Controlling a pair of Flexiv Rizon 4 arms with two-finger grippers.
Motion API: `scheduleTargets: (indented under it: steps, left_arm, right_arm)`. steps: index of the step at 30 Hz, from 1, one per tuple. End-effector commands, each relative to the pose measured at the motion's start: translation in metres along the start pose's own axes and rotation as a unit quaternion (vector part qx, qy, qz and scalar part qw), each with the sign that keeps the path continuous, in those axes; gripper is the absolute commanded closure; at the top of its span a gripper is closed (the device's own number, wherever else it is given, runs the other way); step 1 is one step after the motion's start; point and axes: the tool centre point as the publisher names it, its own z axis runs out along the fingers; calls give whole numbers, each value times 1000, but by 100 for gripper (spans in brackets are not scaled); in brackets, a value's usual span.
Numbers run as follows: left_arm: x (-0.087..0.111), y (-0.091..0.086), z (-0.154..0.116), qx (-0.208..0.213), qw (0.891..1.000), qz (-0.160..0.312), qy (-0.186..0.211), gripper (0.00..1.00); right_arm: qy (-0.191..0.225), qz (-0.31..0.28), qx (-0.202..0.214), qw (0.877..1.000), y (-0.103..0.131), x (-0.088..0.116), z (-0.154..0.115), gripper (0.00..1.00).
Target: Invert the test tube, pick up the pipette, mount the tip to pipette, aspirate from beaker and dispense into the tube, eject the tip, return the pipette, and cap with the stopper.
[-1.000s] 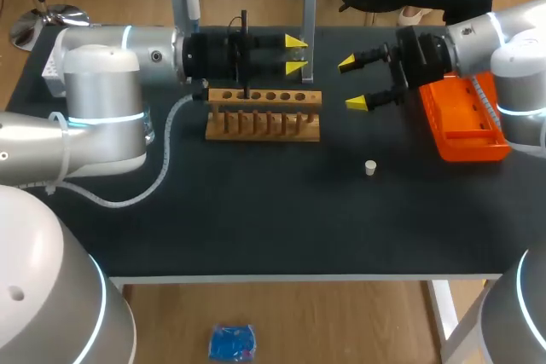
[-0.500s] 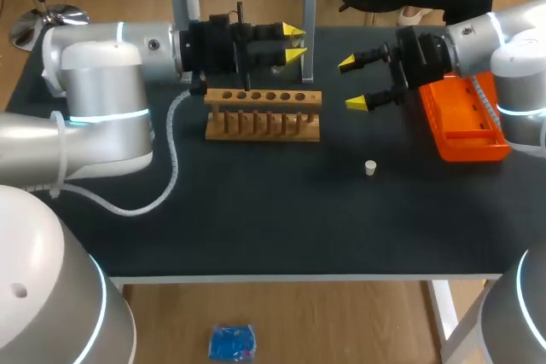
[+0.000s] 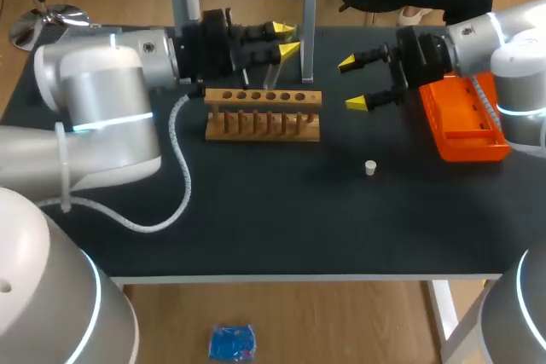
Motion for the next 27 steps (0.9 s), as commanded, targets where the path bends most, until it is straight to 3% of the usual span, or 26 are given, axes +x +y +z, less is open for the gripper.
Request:
scheduleTargets:
  steps: [1, 10, 27]
  left_arm:
    - [-4, 7, 3, 4, 1000, -16, -15, 100]
    - [-23, 21, 3, 15, 996, -82, -26, 100]
    - [-51, 50, 3, 32, 994, -106, -24, 100]
  right_arm:
    - [0, 0, 0, 1000, 0, 0, 0, 0]
    - [0, 0, 0, 1000, 0, 0, 0, 0]
    - [0, 0, 0, 1000, 0, 0, 0, 0]
